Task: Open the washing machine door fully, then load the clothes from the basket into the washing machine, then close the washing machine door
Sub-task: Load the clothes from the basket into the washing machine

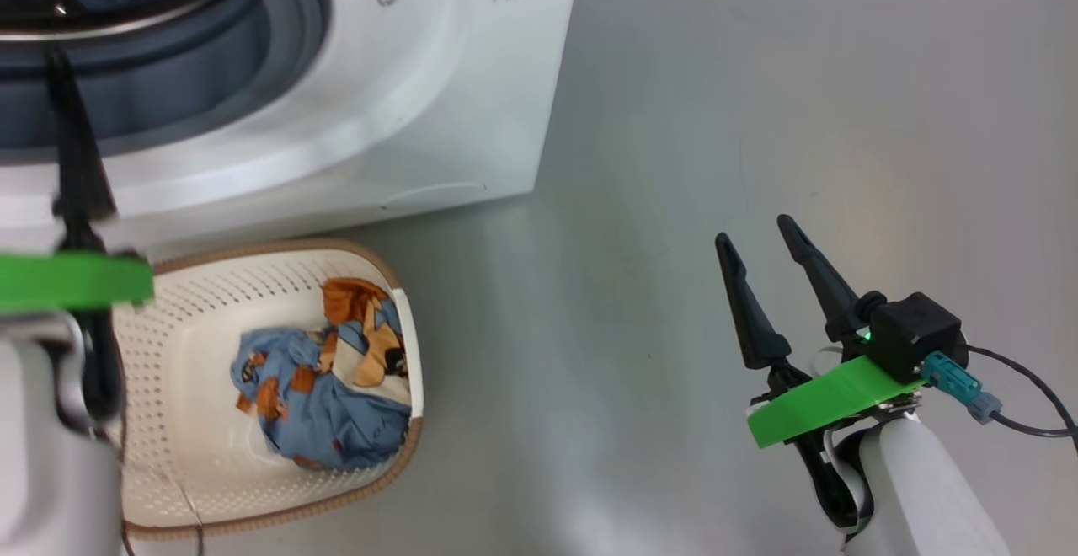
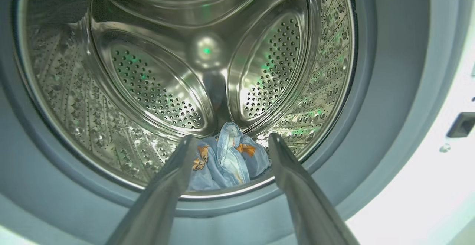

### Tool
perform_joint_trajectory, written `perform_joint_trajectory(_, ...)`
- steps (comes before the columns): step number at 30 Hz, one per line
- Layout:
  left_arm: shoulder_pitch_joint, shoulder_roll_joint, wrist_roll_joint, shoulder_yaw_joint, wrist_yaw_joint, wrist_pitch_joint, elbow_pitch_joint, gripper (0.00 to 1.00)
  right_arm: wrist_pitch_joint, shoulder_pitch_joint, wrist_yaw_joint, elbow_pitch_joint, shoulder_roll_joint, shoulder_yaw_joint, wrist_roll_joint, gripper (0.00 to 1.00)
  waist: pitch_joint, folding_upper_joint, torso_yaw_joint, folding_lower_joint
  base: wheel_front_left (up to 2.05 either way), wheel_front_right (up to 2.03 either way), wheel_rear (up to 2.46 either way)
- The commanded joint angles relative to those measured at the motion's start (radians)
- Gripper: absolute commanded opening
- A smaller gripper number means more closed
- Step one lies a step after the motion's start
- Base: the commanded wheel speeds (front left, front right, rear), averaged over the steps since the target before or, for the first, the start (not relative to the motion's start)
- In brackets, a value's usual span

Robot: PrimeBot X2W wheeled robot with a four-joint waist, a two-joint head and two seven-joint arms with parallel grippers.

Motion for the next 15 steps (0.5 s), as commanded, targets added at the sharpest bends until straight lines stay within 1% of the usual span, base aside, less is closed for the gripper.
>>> perform_joint_trajectory(1,0.062,0.020,0.016,0.048,0.011,-0.005,-0.055,1.00,-0.005,0.032,0.006,-0.018,0.006,0.019,-0.017,1.00,-0.050,-0.0001,0.012,0.0001,0.00,0.00,0.00)
perform_joint_trajectory(6,0.193,-0.022,0.045,0.085,0.014,-0.005,-0.127,1.00,-0.005,0.052,0.006,-0.017,0.006,0.019,-0.016,1.00,-0.106,-0.0001,0.007,0.0001,0.00,0.00,0.00)
perform_joint_trajectory(7,0.193,-0.022,0.045,0.085,0.014,-0.005,-0.127,1.00,-0.005,0.052,0.006,-0.017,0.006,0.019,-0.016,1.00,-0.106,-0.0001,0.007,0.0001,0.00,0.00,0.00)
perform_joint_trajectory(9,0.245,-0.038,0.062,0.102,0.018,-0.005,-0.156,1.00,-0.005,0.060,0.006,-0.016,0.006,0.019,-0.015,1.00,-0.128,-0.0001,0.004,0.0001,0.00,0.00,0.00)
perform_joint_trajectory(15,0.389,-0.093,0.088,0.142,0.021,-0.005,-0.212,1.00,-0.005,0.070,0.006,-0.014,0.006,0.017,-0.006,1.00,-0.190,-0.0001,0.002,0.0001,0.00,0.00,0.00)
